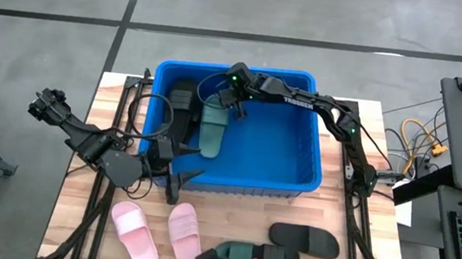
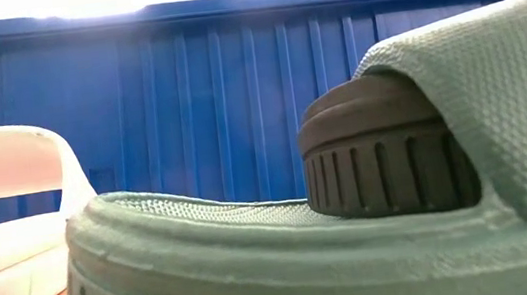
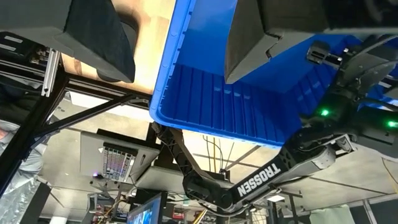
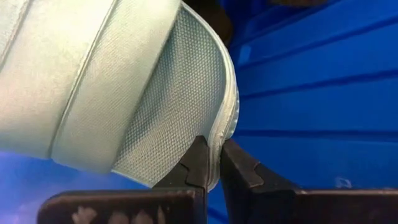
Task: Pick and place slides into bin
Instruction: Put the green slipper into the blue bin
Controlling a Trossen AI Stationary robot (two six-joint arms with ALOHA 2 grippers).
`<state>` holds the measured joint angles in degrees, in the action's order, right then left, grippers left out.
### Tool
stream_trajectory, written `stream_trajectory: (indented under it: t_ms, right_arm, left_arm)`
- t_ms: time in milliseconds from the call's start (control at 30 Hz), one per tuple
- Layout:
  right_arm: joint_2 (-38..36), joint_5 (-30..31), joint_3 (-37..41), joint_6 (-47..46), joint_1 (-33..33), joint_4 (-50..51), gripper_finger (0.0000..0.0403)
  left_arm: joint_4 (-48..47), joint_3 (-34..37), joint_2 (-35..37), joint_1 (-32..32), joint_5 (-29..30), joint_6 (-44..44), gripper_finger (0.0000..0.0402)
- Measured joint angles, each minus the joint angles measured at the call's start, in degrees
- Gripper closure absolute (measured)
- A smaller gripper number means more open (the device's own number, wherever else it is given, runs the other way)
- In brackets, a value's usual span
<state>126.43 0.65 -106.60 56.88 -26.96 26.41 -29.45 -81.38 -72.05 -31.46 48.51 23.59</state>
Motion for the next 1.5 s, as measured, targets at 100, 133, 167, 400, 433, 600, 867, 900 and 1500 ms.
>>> stream_trajectory:
  t_ms: [100, 133, 167, 400, 433, 600, 867, 900, 1500]
  right_arm:
    - [0.0, 1.2, 0.9, 0.6, 0.0, 0.0, 0.0388]
    - [0.0, 1.3, 1.0, 0.6, 0.0, 0.1, 0.0388]
    - [-0.1, 1.3, 1.1, 0.6, 0.0, 0.2, 0.0388]
    - [-0.1, -0.3, 0.9, 0.6, 0.0, 1.5, 0.0388]
    - [-0.1, -0.4, 0.9, 0.6, 0.0, 2.1, 0.0388]
    - [-0.2, -0.8, 0.8, 1.3, 0.0, 4.4, 0.0388]
    - [0.0, 0.5, 1.0, 1.8, 0.0, 1.6, 0.0388]
    - [0.0, 0.5, 1.0, 1.9, 0.0, 1.6, 0.0388]
    - [-0.1, -2.7, 2.1, -1.5, 0.6, 1.5, 0.0388]
  left_arm:
    - [0.0, 0.0, 0.0, 0.0, 0.0, 0.0, 0.0169]
    - [0.0, 0.0, 0.0, 0.0, 0.0, 0.0, 0.0169]
    - [0.0, 0.0, 0.0, 0.0, 0.0, 0.0, 0.0169]
    - [0.0, 0.0, 0.0, 0.0, 0.0, 0.0, 0.0169]
    - [0.0, 0.0, 0.0, 0.0, 0.0, 0.0, 0.0169]
    - [0.0, 0.0, 0.0, 0.0, 0.0, 0.0, 0.0169]
    - [0.0, 0.0, 0.0, 0.0, 0.0, 0.0, 0.0169]
    - [0.0, 0.0, 0.0, 0.0, 0.0, 0.0, 0.0169]
    - [0.0, 0.0, 0.0, 0.0, 0.0, 0.0, 0.0169]
